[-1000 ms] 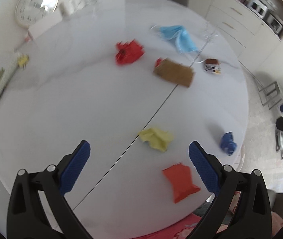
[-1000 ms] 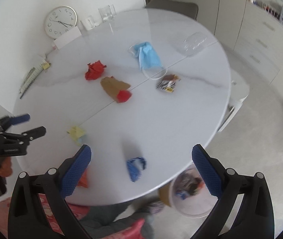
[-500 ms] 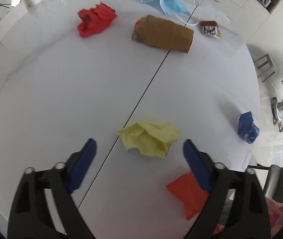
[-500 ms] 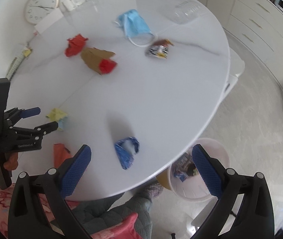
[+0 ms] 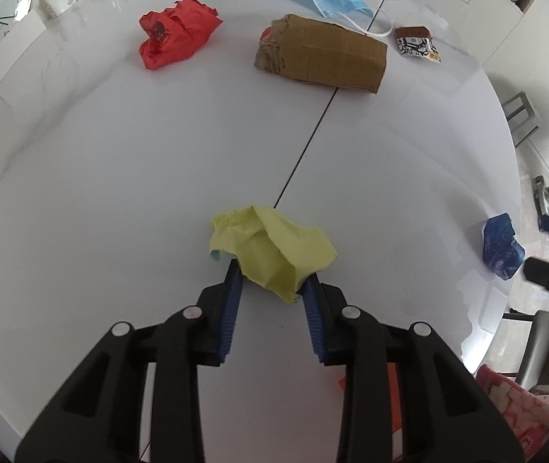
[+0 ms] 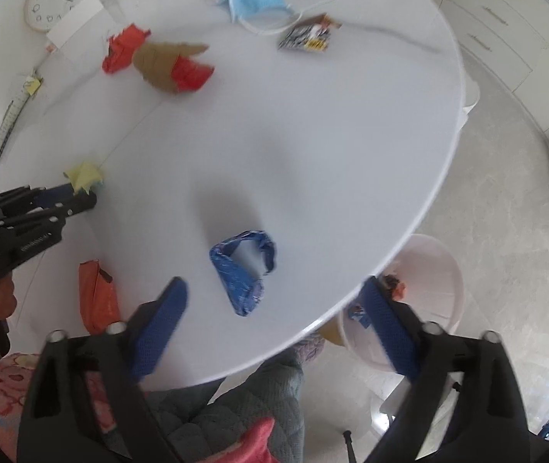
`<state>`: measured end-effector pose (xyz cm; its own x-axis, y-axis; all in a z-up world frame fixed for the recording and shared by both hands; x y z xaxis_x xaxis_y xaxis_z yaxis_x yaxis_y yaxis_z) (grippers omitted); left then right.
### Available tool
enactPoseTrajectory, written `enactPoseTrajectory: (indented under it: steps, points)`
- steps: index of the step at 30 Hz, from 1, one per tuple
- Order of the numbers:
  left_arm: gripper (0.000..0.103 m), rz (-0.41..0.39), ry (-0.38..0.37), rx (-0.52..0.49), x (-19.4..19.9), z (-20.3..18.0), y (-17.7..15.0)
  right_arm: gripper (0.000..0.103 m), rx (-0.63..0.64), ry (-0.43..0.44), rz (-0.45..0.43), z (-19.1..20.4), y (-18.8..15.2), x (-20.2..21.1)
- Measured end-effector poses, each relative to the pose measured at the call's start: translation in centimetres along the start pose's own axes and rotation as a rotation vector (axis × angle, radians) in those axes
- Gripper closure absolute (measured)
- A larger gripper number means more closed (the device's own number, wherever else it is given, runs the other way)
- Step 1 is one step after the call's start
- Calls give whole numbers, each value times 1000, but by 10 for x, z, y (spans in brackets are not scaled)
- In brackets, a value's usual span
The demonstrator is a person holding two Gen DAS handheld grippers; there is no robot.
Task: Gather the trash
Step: 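Grasp the yellow paper with the left tool while the right tool grasps the blue crumpled bag, then carry yellow paper and blue bag over the white bin and open both tools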
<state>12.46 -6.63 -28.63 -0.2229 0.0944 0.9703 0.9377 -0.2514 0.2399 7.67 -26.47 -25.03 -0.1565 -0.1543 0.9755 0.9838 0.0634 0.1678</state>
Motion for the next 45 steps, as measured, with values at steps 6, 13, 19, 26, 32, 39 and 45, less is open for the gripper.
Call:
enactPoseTrajectory:
  steps: [6, 13, 19, 26, 32, 39, 45]
  points:
    - [72, -28, 10, -13, 11, -7, 6, 62, 50, -5, 44, 10, -3, -16]
    - [72, -73, 22, -30, 30, -18, 17, 84, 70, 38, 44, 17, -1, -16]
    - [72, -103, 28, -48, 49, -27, 25, 85, 47, 85, 8, 14, 3, 0]
    - [72, -123, 23, -88, 71, -52, 32, 85, -30, 83, -63, -24, -12, 37]
    - [72, -165, -27, -203, 95, -120, 44, 85, -147, 8, -108, -101, -36, 74]
    - [72, -173, -153, -354, 104, -228, 50, 85, -242, -65, -114, -163, -74, 90]
    - [72, -160, -208, -476, 97, -314, 46, 85, -269, -80, -106, -198, -99, 92]
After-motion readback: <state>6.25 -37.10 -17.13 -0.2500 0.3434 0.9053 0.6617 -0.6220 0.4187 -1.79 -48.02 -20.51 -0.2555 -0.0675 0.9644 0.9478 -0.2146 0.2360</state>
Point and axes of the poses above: each gripper's, at about its wrist camera, not at the fingertips, and x roughly against the way its jaws point, z to its left, y to its top, the point moved 7 cm from there along -x, roughly the way its jaws point, and after that the axes turned 1 degree about y, right-handed, at the moved point
